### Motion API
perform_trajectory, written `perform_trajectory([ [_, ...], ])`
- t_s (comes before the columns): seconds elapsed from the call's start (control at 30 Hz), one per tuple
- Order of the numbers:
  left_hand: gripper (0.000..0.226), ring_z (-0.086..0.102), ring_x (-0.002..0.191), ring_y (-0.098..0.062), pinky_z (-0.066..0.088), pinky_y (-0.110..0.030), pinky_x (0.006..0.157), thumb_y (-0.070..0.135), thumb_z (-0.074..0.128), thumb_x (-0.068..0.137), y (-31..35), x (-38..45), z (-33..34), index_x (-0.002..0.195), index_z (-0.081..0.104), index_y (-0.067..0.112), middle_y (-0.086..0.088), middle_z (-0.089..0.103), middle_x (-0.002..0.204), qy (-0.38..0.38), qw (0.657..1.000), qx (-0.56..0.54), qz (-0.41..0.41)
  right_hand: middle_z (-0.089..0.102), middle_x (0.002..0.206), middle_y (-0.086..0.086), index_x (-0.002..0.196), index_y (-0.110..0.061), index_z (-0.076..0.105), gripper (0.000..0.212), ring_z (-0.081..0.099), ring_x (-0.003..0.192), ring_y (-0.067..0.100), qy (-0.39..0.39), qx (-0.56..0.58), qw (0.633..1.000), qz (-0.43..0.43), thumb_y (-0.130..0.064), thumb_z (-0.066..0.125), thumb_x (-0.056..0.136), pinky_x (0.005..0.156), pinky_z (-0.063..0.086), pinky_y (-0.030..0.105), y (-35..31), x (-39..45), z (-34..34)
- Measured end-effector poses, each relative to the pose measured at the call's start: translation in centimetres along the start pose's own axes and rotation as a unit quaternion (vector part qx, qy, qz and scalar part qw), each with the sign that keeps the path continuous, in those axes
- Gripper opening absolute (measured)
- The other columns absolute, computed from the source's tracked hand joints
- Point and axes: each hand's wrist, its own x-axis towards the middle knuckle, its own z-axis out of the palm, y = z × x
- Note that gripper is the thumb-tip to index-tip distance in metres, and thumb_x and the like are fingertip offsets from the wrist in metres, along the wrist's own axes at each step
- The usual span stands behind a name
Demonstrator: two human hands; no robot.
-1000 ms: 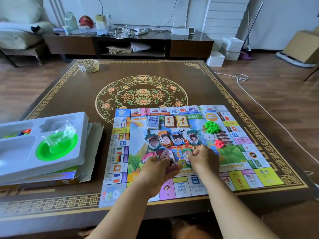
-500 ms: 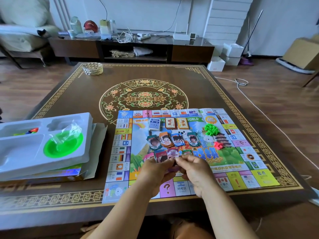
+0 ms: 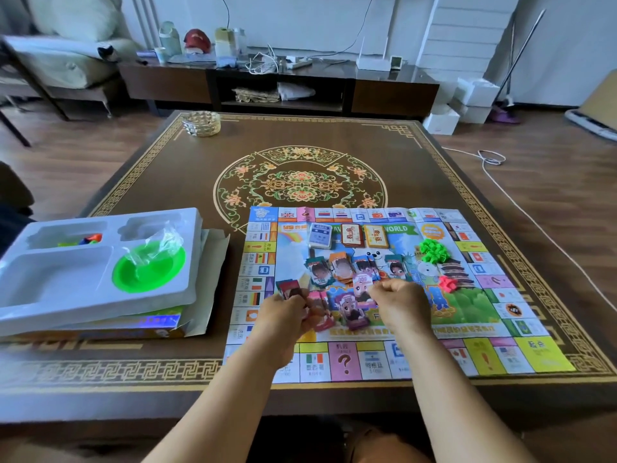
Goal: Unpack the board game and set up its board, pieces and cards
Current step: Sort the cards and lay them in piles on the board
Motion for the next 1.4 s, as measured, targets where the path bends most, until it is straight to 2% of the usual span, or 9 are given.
perform_trajectory([
  [0.2, 0.003, 0.065, 0.066, -0.022, 0.058, -0.027, 0.052, -0.001, 0.051, 0.093, -0.4, -0.2, 0.1, 0.095, 0.053, -0.002, -0.018, 0.062, 0.082, -0.02, 1.0, -0.009, -0.017, 0.067, 0.082, -0.002, 0.066, -0.021, 0.059, 0.022, 0.059, 0.073, 0.02, -0.026, -0.156, 0.987, -0.027, -0.024, 0.059, 0.088, 0.062, 0.042, 0.024, 0.2, -0.5, 2.1],
  [0.37, 0.015, 0.07, 0.075, -0.027, 0.059, -0.03, 0.067, 0.005, 0.066, 0.085, -0.9, 0.0, -0.1, 0.094, 0.054, 0.001, -0.02, 0.068, 0.088, -0.025, 0.999, 0.019, -0.022, 0.067, 0.081, -0.003, 0.071, -0.023, 0.059, 0.015, 0.061, 0.076, 0.021, 0.009, -0.232, 0.972, -0.036, -0.025, 0.059, 0.086, 0.063, 0.049, 0.027, 0.2, -0.5, 3.0],
  [0.57, 0.02, 0.069, 0.076, -0.026, 0.058, -0.026, 0.061, 0.007, 0.071, 0.081, -1.3, 0.3, 0.4, 0.096, 0.06, 0.001, -0.016, 0.069, 0.086, -0.034, 0.999, 0.015, -0.017, 0.064, 0.074, -0.002, 0.085, -0.012, 0.066, 0.024, 0.055, 0.067, 0.013, -0.154, 0.135, 0.979, -0.004, -0.036, 0.064, 0.087, 0.057, 0.039, 0.023, -1.7, -3.2, 0.3],
  [0.67, 0.017, 0.067, 0.072, -0.022, 0.058, -0.025, 0.063, 0.005, 0.069, 0.082, -1.5, -0.1, 0.7, 0.097, 0.063, 0.0, -0.014, 0.068, 0.082, -0.063, 0.998, 0.022, -0.015, 0.067, 0.075, -0.004, 0.084, -0.013, 0.068, 0.01, 0.057, 0.068, 0.008, -0.216, 0.162, 0.962, 0.034, -0.022, 0.067, 0.086, 0.063, 0.041, 0.022, -1.2, -3.9, 0.6],
  [0.77, 0.007, 0.063, 0.063, -0.016, 0.057, -0.03, 0.072, 0.001, 0.06, 0.088, -1.3, -0.5, 0.6, 0.095, 0.062, 0.0, -0.009, 0.067, 0.073, -0.091, 0.996, 0.012, -0.018, 0.069, 0.082, 0.002, 0.081, -0.016, 0.067, 0.008, 0.06, 0.074, 0.015, -0.174, 0.157, 0.971, 0.052, -0.021, 0.066, 0.087, 0.065, 0.043, 0.025, -0.8, -3.7, 1.1],
  [0.9, 0.013, 0.064, 0.065, -0.02, 0.059, -0.028, 0.061, -0.005, 0.047, 0.092, -0.6, -0.4, -0.6, 0.092, 0.059, 0.0, -0.01, 0.064, 0.073, -0.071, 0.997, -0.018, -0.003, 0.071, 0.094, 0.013, 0.083, -0.012, 0.066, 0.014, 0.064, 0.085, 0.024, -0.095, 0.091, 0.991, 0.02, -0.022, 0.061, 0.09, 0.071, 0.049, 0.032, -1.5, -3.4, 1.3],
  [1.0, 0.008, 0.066, 0.06, -0.016, 0.058, -0.025, 0.055, 0.001, 0.052, 0.093, -0.4, 0.0, -1.5, 0.093, 0.06, 0.001, -0.008, 0.065, 0.068, -0.025, 1.0, -0.003, 0.012, 0.066, 0.075, 0.003, 0.084, -0.012, 0.068, 0.02, 0.059, 0.073, 0.021, -0.09, -0.018, 0.995, -0.041, -0.026, 0.055, 0.093, 0.069, 0.049, 0.032, -2.0, -2.8, 2.3],
  [1.27, 0.005, 0.066, 0.061, -0.019, 0.057, -0.028, 0.063, 0.004, 0.063, 0.087, -0.7, 0.6, -2.6, 0.082, 0.06, 0.003, -0.012, 0.068, 0.07, 0.026, 0.999, 0.017, 0.007, 0.068, 0.075, 0.003, 0.063, -0.014, 0.057, 0.032, 0.056, 0.063, 0.023, -0.063, -0.206, 0.972, -0.094, -0.028, 0.052, 0.091, 0.048, 0.03, 0.02, -2.6, -2.2, 5.7],
  [1.4, 0.009, 0.067, 0.066, -0.021, 0.056, -0.031, 0.068, 0.006, 0.065, 0.086, -0.8, 0.7, -3.0, 0.091, 0.059, 0.004, -0.014, 0.069, 0.079, 0.03, 0.999, 0.015, 0.008, 0.067, 0.073, 0.002, 0.062, -0.013, 0.057, 0.032, 0.06, 0.067, 0.023, -0.057, -0.22, 0.967, -0.112, -0.025, 0.053, 0.091, 0.053, 0.038, 0.024, -2.3, -2.2, 5.6],
])
